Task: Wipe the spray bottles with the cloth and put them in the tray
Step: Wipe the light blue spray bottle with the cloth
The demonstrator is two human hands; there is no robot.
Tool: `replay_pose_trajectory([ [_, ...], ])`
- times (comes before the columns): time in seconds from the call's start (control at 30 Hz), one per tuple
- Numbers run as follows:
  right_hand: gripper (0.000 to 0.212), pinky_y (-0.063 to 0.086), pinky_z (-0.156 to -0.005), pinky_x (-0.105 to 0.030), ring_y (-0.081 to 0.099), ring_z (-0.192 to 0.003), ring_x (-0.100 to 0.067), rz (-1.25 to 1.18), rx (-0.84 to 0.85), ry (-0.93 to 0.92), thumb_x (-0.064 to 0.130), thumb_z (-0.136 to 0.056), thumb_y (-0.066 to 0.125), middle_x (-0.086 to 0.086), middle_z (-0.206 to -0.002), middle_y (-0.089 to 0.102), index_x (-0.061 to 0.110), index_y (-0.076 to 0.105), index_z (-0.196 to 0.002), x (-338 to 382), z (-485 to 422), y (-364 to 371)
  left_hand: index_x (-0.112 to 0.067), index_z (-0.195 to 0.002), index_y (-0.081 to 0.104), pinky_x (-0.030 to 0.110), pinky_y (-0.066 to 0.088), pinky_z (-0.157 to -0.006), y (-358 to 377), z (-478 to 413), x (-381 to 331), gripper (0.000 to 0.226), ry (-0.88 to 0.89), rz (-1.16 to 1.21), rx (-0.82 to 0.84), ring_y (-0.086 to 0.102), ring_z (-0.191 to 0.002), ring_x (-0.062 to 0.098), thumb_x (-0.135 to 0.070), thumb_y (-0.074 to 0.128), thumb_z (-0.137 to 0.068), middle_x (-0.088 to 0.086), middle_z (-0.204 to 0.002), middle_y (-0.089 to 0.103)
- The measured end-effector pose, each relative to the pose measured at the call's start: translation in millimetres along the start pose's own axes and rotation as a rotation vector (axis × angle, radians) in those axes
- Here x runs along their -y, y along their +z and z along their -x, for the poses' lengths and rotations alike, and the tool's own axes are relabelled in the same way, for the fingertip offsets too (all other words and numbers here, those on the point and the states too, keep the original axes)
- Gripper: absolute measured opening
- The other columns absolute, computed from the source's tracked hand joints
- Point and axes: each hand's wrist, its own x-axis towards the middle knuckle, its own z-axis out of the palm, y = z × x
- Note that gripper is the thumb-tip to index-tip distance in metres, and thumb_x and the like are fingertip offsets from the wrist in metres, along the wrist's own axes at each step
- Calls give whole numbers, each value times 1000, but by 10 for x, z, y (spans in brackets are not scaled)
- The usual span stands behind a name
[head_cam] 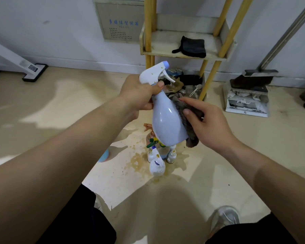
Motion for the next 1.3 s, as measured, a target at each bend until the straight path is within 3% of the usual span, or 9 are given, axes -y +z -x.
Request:
replay_pose_trajectory([
  [0.07, 35, 48, -97, -18, 61, -113, 4, -4, -39, 15, 13, -97, 62, 16, -122, 68, 22, 68, -130, -21, 31, 9, 0, -110, 66, 56, 60, -77, -35, -19, -14, 25, -7, 38, -39, 71, -94, 36, -10, 75, -89, 16, -98, 69],
  [0.17, 35, 45, -97, -12, 61, -111, -3, 63, -71, -92, 6, -90, 70, 9, -122, 67, 15, 71, -124, -22, 130, 56, -4, -100, 67, 54, 61, -74, -60, -35, -16, 16, -15, 66, -88, 73, -93, 35, -10, 76, -88, 17, -100, 71],
  [0.4, 33, 53, -80, -43, 60, -96, -37, 353, 52, -425, -1, -81, 78, -8, -114, 67, 11, 76, -111, -92, 259, 225, -1, -109, 67, 58, 61, -76, -56, -43, 11, 32, -34, 20, -138, 71, -100, 38, -15, 81, -85, 21, -109, 70],
  [0.53, 27, 51, -83, -41, 58, -103, -35, 374, 37, -454, 8, -92, 67, -8, -118, 64, 11, 73, -119, -39, 230, 179, -7, -102, 66, 62, 57, -81, 33, 46, 35, 15, -9, 2, -22, 71, -97, 40, -15, 73, -92, 18, -101, 70],
  [0.73, 25, 53, -84, -44, 63, -100, -32, 251, -121, -314, 10, -92, 68, -10, -113, 65, 7, 73, -116, 45, 45, 156, -7, -118, 62, 59, 60, -79, 244, 194, 107, 26, 15, -129, 88, 70, -97, 43, -27, 57, -103, 22, -113, 68],
  [0.93, 25, 51, -83, -32, 62, -96, -25, 261, -221, -282, 12, -88, 72, -8, -106, 64, 8, 74, -113, 115, -28, 138, -7, -117, 65, 36, 61, -67, 279, 227, 118, 33, 41, -120, 170, 72, -84, 28, -27, 40, -110, 14, -100, 72],
  [1.07, 20, 51, -77, -41, 57, -93, -35, 406, -147, -354, 9, -92, 64, -11, -105, 61, 7, 74, -108, 150, -24, 153, -9, -105, 66, 36, 59, -64, 260, 209, 84, 28, 58, -95, 126, 70, -82, 31, -26, 43, -108, 14, -95, 69],
  [1.2, 13, 52, -71, -37, 54, -88, -32, 593, -36, -374, 6, -86, 67, -8, -99, 59, 11, 77, -93, 233, 21, 155, -15, -95, 65, 35, 58, -58, 274, 210, 98, 25, 64, -90, 104, 72, -84, 36, -25, 46, -108, 19, -99, 71],
  [1.3, 16, 53, -71, -42, 55, -89, -30, 563, 0, -310, 11, -88, 64, -5, -98, 57, 13, 77, -97, 227, -12, 71, -17, -95, 66, 47, 63, -70, 305, 211, 134, 23, 62, -110, 109, 72, -93, 40, -25, 47, -107, 22, -107, 71],
])
